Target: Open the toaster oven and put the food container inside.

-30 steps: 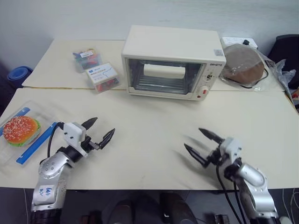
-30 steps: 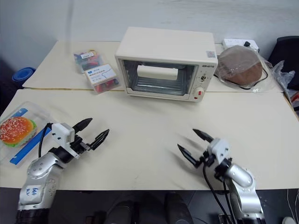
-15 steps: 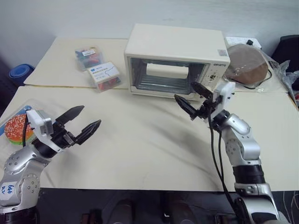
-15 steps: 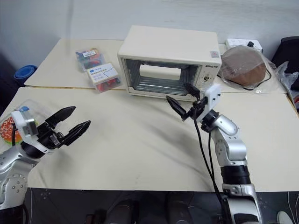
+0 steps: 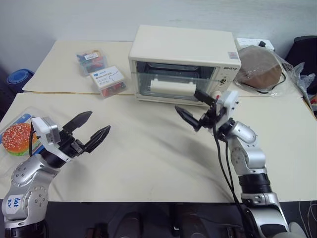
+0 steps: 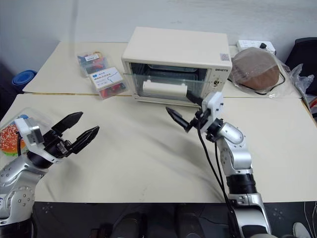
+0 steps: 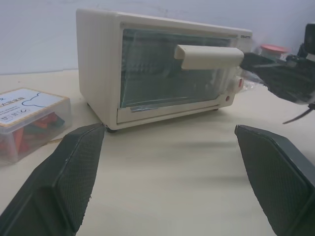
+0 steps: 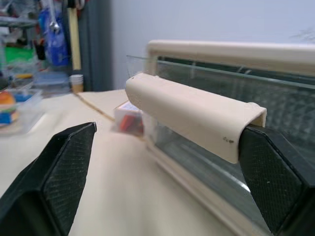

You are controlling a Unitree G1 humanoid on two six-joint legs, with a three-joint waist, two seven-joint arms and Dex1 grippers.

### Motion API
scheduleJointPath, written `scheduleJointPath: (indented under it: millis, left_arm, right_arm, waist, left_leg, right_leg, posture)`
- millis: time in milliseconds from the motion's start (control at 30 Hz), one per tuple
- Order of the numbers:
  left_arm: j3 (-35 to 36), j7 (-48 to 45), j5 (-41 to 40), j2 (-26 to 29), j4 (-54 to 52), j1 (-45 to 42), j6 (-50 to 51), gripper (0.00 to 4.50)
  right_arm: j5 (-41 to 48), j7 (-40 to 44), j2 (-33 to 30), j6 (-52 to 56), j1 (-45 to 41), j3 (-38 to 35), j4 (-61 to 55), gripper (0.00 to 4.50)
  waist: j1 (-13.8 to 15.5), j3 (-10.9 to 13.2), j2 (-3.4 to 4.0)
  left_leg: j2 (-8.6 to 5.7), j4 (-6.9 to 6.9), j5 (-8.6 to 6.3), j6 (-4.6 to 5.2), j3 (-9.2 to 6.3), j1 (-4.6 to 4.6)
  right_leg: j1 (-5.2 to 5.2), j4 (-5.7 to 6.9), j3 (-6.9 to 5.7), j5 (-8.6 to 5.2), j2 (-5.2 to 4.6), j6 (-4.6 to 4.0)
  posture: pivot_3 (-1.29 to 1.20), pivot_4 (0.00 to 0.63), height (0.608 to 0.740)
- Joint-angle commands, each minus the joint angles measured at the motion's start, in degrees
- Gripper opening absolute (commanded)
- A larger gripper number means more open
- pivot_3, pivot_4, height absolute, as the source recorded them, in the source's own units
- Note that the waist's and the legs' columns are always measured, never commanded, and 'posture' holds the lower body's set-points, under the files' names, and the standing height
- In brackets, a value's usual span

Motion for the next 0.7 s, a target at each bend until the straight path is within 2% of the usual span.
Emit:
scheduleJointPath:
  millis: [33,67,167,367,567,700]
  left_arm:
    - [1.32,0.13,-1.99,1.3,1.0,-1.49,1.91,4.5]
    - [1.06,-0.63,-1.18,1.99,1.8,-2.11,1.59,4.5]
    - [-0.7,-0.69,0.75,3.65,5.56,-7.94,1.86,3.86]
    - [-8.11,-0.65,7.88,3.22,16.73,-24.05,0.14,1.98]
    - [-15.51,-4.0,16.22,-1.65,36.95,-41.31,-7.65,0.05]
    - [-17.64,-6.79,20.1,-3.91,46.55,-47.18,-13.27,0.02]
  right_arm:
    - [-1.68,6.38,-2.54,-5.43,2.85,3.15,-5.5,4.47]
    - [-2.38,7.36,-3.33,-6.63,3.94,3.73,-5.77,4.47]
    - [-3.99,8.22,-4.42,-8.89,5.64,4.59,-5.78,4.5]
    - [-4.66,7.03,-4.25,-9.62,5.52,4.43,-4.85,4.5]
    - [-5.64,6.19,-4.54,-10.17,5.41,4.33,-4.64,4.5]
    - [-6.1,5.48,-4.96,-10.39,5.96,3.95,-5.1,4.5]
  waist:
    - [-0.04,0.0,0.0]
    - [-0.19,0.0,0.01]
    - [-0.19,0.01,0.01]
    - [0.28,0.01,0.01]
    - [0.34,0.01,0.0]
    - [0.15,0.01,0.0]
  left_leg:
    - [0.0,0.0,0.0,0.0,0.0,0.0]
    - [0.0,-0.01,0.0,0.0,0.01,0.02]
    - [0.01,0.0,0.0,-0.01,0.02,0.03]
    - [-0.05,0.05,0.12,-0.2,0.02,0.03]
    - [-0.07,0.06,0.24,-0.4,0.05,-0.07]
    - [-0.07,0.06,0.24,-0.39,0.17,-0.07]
  right_leg:
    - [0.0,-0.01,-0.01,0.0,0.0,0.0]
    - [0.0,0.0,0.01,0.0,0.02,0.0]
    - [-0.02,0.03,0.02,0.0,0.06,0.0]
    - [0.0,0.09,-0.04,0.0,0.05,0.0]
    - [-0.06,0.2,-0.17,0.01,0.07,0.02]
    - [-0.1,0.2,-0.24,0.03,0.1,0.06]
  posture:
    - [0.0,0.15,0.74]
    - [0.0,0.15,0.74]
    - [0.0,0.15,0.74]
    - [0.0,0.15,0.74]
    - [0.0,0.15,0.74]
    - [0.0,0.15,0.74]
